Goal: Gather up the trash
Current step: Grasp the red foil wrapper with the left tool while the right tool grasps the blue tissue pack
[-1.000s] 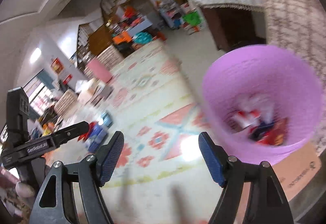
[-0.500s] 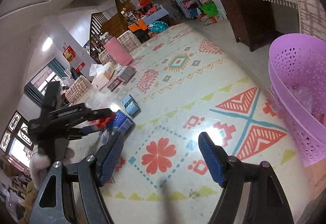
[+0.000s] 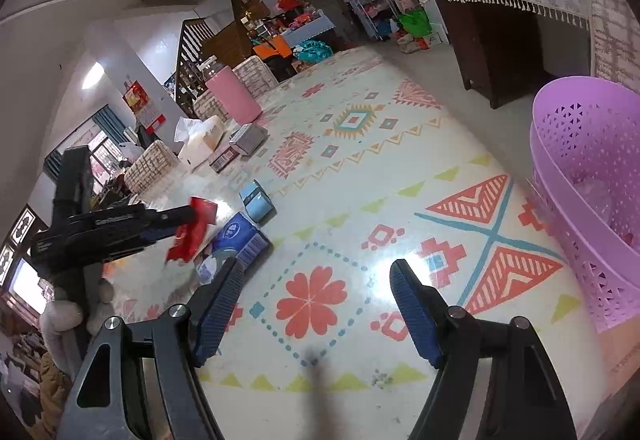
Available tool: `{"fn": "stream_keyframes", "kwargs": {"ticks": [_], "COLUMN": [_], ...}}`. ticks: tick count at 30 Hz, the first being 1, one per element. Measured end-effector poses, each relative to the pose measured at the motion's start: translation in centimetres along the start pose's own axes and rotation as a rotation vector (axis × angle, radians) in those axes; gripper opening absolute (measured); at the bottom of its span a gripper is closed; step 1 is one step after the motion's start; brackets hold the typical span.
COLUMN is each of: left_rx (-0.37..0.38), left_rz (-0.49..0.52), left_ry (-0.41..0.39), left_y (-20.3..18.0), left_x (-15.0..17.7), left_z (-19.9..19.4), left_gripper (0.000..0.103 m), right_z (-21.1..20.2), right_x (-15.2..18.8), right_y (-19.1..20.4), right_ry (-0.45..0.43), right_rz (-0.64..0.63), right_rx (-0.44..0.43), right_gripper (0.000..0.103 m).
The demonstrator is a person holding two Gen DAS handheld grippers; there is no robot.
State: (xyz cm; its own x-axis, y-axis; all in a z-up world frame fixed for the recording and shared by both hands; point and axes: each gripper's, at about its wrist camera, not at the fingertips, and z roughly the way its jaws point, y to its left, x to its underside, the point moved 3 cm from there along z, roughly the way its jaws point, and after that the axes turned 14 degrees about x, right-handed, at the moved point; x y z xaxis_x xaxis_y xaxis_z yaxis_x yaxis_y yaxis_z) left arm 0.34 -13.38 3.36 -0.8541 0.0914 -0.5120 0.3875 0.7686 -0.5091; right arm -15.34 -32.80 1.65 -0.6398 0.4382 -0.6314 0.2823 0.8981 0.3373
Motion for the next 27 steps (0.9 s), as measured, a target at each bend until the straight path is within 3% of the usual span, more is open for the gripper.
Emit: {"fn": "stream_keyframes", "kwargs": {"ticks": [11, 20, 27], "left_rx": [-0.051, -0.134, -0.171], "left_rz": [0.000, 0.027, -0.013], "left_ry": [-0.069, -0.157, -0.198], "left_y": [3.5, 5.6, 7.3], "left_x": [-0.2, -0.3, -0.5], "left_z": [-2.3, -4.3, -5.6], "left_gripper": [0.028, 0.028, 0.028], "right_z": [1.3, 5.4, 8.4], "right_x": [0.1, 0.2, -0.2], "right_y": [1.4, 7.9, 13.1], "right_ry": [0.045, 0.214, 0.218], "right_rz": [-0.056, -0.060, -0.121], "right_rx": [0.090, -0.030, 0.088], "right_gripper": [0.080, 0.080, 0.082]}}
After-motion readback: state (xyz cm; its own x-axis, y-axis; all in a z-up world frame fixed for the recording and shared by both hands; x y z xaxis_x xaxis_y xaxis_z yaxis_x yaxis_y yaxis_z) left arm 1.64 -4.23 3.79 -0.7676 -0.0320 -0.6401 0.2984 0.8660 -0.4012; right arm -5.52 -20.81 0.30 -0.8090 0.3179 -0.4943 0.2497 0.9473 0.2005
